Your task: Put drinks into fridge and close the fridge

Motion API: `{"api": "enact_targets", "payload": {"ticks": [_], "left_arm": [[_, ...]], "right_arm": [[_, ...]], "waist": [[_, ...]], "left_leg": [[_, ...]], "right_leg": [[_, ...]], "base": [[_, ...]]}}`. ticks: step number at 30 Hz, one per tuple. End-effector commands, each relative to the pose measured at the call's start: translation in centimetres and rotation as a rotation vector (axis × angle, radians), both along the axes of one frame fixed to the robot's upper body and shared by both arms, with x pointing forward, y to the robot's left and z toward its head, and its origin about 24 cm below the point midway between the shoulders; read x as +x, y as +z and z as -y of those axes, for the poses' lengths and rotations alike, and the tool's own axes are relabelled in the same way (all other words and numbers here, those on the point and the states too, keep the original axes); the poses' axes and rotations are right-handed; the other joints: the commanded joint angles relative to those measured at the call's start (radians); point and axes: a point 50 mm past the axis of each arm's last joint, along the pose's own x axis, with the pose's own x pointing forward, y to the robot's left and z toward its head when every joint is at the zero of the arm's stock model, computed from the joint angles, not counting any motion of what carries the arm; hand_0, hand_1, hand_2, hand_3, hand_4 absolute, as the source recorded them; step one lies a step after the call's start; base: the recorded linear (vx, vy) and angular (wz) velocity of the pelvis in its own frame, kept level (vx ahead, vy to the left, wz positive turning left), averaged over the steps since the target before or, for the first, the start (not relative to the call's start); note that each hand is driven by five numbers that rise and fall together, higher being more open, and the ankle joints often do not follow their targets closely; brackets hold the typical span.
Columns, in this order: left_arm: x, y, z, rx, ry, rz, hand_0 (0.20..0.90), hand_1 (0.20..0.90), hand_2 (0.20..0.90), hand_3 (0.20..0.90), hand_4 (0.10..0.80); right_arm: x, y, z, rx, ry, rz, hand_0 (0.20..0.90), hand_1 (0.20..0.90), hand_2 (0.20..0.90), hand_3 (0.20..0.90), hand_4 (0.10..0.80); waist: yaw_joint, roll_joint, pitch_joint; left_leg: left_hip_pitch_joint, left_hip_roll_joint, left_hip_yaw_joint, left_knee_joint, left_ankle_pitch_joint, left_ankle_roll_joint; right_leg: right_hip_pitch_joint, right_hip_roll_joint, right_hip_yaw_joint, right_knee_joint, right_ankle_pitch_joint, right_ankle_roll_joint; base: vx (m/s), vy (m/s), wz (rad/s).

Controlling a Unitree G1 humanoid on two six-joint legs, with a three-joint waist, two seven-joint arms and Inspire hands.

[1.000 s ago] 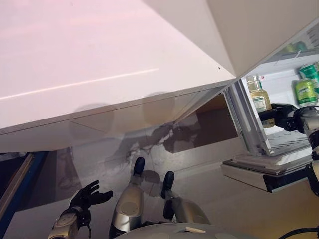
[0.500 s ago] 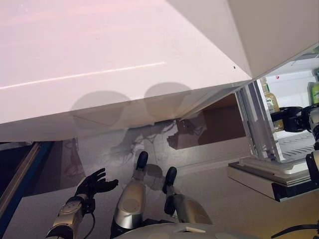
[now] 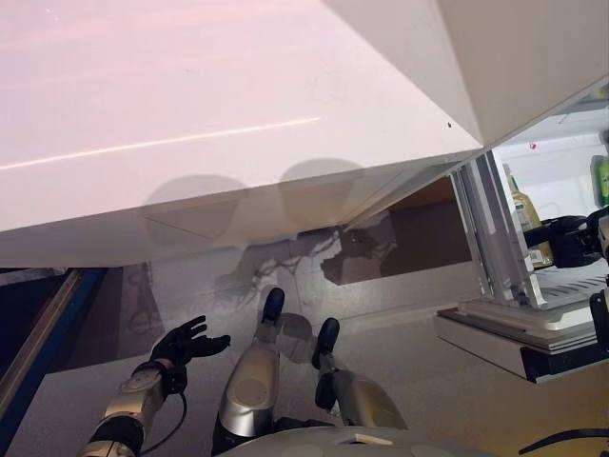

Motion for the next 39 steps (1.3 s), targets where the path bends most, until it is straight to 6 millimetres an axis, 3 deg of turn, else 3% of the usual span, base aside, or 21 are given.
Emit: {"api": "enact_targets", "payload": {"ticks": [1, 18, 21, 26, 31, 36, 39], "left_arm": [[-3.0, -0.2, -2.7, 0.071, 0.029, -0.091, 0.900, 0.900, 0.900, 0.900, 0.800], [-2.1, -0.5, -2.3, 0.067, 0.048, -0.100, 0.900, 0.900, 0.900, 0.900, 0.800], [-2.3, -0.7, -2.1, 0.064, 0.048, -0.109, 0.900, 0.900, 0.900, 0.900, 0.800], [-3.0, -1.3, -1.7, 0.042, 0.044, -0.142, 0.900, 0.900, 0.900, 0.900, 0.800], [-4.1, -2.5, -0.4, -0.010, 0.051, -0.177, 0.900, 0.900, 0.900, 0.900, 0.800], [-4.7, -3.3, 0.5, -0.049, 0.056, -0.190, 0.900, 0.900, 0.900, 0.900, 0.800], [-5.3, -3.7, 1.1, -0.069, 0.061, -0.196, 0.900, 0.900, 0.900, 0.900, 0.800]], "right_arm": [[0.2, 4.3, 1.0, -0.082, 0.017, 0.067, 0.900, 0.900, 0.900, 0.900, 0.800], [1.0, 5.6, 1.1, -0.164, -0.043, 0.190, 0.900, 0.900, 0.900, 0.900, 0.800], [1.1, 6.6, 1.4, -0.211, -0.074, 0.280, 0.900, 0.900, 0.900, 0.900, 0.800], [1.7, 9.0, 1.6, -0.311, -0.119, 0.518, 0.900, 0.900, 0.900, 0.900, 0.800], [2.8, 13.6, -1.1, -0.375, -0.132, 0.933, 0.900, 0.900, 0.900, 0.900, 0.800], [1.9, 16.6, -3.0, -0.450, -0.108, 1.224, 0.900, 0.900, 0.900, 0.900, 0.800], [0.1, 18.3, -4.5, -0.483, -0.084, 1.441, 0.900, 0.900, 0.900, 0.900, 0.800]], "waist": [[0.009, -0.020, -0.078], [-0.015, -0.020, -0.096], [-0.026, -0.017, -0.112], [-0.047, -0.011, -0.142], [-0.102, 0.009, -0.182], [-0.147, 0.038, -0.210], [-0.181, 0.060, -0.236]], "left_leg": [[-0.044, -0.026, -0.018, 0.036, -0.072, 0.006], [-0.018, -0.023, 0.003, 0.028, -0.076, 0.007], [0.001, -0.022, 0.013, 0.019, -0.078, 0.008], [0.029, -0.022, 0.022, 0.008, -0.081, 0.008], [0.058, -0.025, 0.038, -0.003, -0.089, 0.009], [0.078, -0.029, 0.053, -0.008, -0.101, 0.013], [0.094, -0.029, 0.066, -0.008, -0.111, 0.016]], "right_leg": [[-0.099, 0.015, -0.006, 0.072, 0.043, 0.024], [-0.085, 0.007, 0.004, 0.070, 0.045, 0.029], [-0.073, 0.006, 0.009, 0.067, 0.044, 0.031], [-0.059, 0.004, 0.015, 0.064, 0.043, 0.035], [-0.046, -0.002, 0.039, 0.057, 0.044, 0.044], [-0.039, -0.008, 0.058, 0.051, 0.040, 0.048], [-0.029, -0.012, 0.074, 0.044, 0.034, 0.051]], "base": [[-0.035, 0.046, 0.00], [-0.007, 0.007, -0.01], [-0.019, 0.060, -0.01], [0.004, 0.065, -0.02], [0.003, 0.091, -0.08], [-0.028, 0.104, -0.11], [-0.028, 0.085, -0.14]]}}
